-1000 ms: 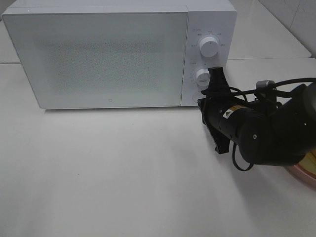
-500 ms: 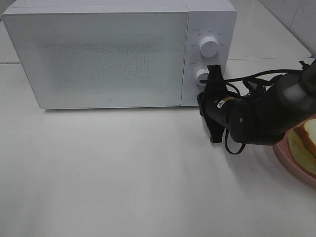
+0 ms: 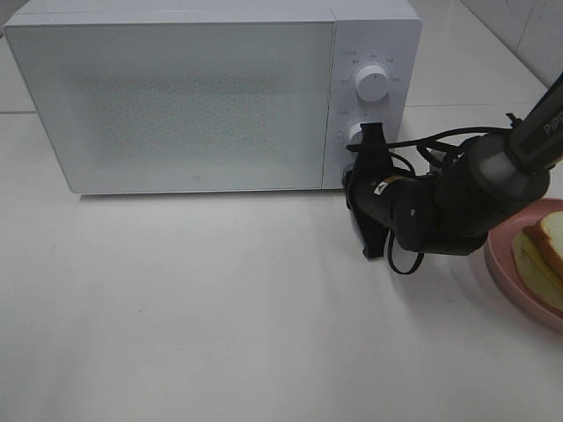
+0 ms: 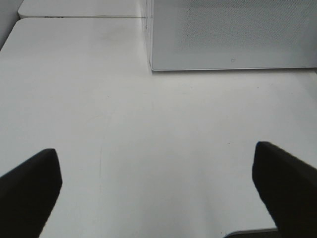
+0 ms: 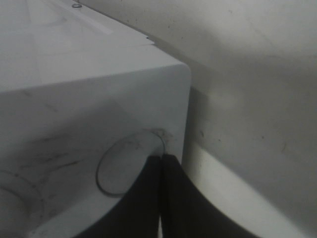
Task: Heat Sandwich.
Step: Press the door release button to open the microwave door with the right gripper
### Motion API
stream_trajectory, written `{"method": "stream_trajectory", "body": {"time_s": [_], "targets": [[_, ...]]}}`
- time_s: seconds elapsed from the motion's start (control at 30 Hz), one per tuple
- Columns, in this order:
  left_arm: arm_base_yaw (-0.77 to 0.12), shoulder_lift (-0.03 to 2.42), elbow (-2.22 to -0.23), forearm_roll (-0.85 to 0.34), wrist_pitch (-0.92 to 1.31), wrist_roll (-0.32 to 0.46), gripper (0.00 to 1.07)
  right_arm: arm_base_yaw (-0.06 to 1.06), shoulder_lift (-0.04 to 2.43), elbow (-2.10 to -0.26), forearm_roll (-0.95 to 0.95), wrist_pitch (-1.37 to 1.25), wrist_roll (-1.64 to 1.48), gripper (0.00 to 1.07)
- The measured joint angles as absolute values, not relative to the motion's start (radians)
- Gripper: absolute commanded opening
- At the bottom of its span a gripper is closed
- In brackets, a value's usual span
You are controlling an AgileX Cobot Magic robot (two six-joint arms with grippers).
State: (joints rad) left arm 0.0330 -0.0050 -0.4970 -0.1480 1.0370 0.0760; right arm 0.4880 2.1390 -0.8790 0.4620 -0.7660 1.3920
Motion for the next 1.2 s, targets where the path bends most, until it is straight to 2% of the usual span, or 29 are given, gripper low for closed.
{"method": "stream_trajectory", "body": {"time_s": [1.2], "targets": [[0.033, -0.005, -0.497, -0.148, 1.037, 0.076, 1.01, 0.472, 2.063, -0.859, 0.462, -0.719, 1.372, 0.01]]}}
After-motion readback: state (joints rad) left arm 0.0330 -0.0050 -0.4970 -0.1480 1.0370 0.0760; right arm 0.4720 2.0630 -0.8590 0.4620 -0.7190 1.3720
